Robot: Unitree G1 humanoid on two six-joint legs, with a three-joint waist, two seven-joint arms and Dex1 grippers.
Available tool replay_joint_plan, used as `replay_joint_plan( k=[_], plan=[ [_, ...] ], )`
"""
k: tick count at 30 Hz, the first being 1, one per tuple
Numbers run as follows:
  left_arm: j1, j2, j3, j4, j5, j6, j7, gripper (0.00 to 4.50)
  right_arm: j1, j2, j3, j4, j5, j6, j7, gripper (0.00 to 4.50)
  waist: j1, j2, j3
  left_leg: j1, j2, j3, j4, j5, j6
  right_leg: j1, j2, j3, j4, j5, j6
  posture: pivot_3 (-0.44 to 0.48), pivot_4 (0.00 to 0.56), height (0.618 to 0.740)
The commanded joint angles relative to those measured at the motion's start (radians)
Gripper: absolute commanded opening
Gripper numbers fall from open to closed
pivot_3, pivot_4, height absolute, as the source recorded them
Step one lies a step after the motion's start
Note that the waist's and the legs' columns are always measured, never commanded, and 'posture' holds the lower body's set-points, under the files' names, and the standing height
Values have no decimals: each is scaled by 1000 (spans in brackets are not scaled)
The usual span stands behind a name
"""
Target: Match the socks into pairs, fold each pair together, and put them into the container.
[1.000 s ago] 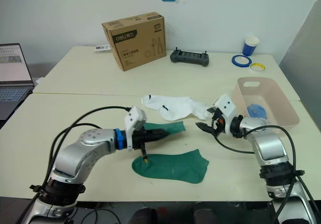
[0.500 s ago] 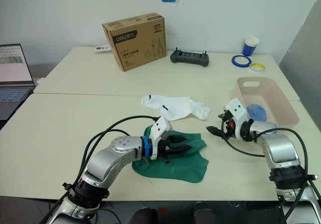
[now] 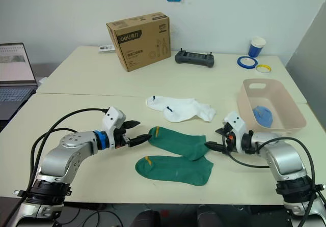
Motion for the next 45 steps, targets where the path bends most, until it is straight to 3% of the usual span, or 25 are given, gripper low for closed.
replay_joint_plan(
  k=[1,5,7,17,21,25,34,41,45],
  plan=[
    [-14,-27,-12,23,28,-41,17,4472,10,12,9,-22,7,2,-23,4289,4,0,0,0,0,0,0,0,0,0,0,0,0,0,0,0,150,740],
    [-15,-48,-30,52,44,-51,7,4472,14,22,36,-14,0,-2,-30,4289,6,0,0,0,0,0,0,0,0,0,0,0,1,0,0,0,150,740],
    [-14,-53,-45,52,50,-54,-8,4500,18,26,52,-14,13,4,-14,3698,6,0,0,0,0,0,0,0,0,0,0,0,1,0,0,0,150,740],
    [-18,-53,-41,40,53,-46,-22,1332,10,42,42,-8,29,-5,-6,33,5,0,0,0,0,0,0,0,0,0,1,0,1,0,0,0,150,740],
    [-9,-47,-18,-9,23,-11,-24,30,-15,8,14,2,53,1,30,0,5,0,0,0,0,-1,0,0,0,0,1,-1,1,0,0,0,150,740],
    [16,-34,19,-113,-39,77,-20,30,-45,-37,-14,-15,110,37,79,0,5,0,0,0,0,0,0,0,0,0,0,0,1,0,0,0,150,740],
    [179,18,183,-512,-326,442,49,30,-57,-176,-68,-148,323,213,211,0,3,0,0,0,1,-2,-1,0,0,0,1,-1,1,-1,0,0,150,740],
    [326,47,284,-653,-458,548,109,30,-5,-236,-104,-236,456,300,231,0,3,-1,0,0,1,-2,0,0,0,0,0,-1,1,-1,-1,0,150,740],
    [390,64,261,-643,-413,494,116,30,27,-238,-72,-251,454,285,211,0,3,-2,1,2,0,-1,1,0,0,1,-1,-1,0,-4,-7,0,150,740]
  ],
)
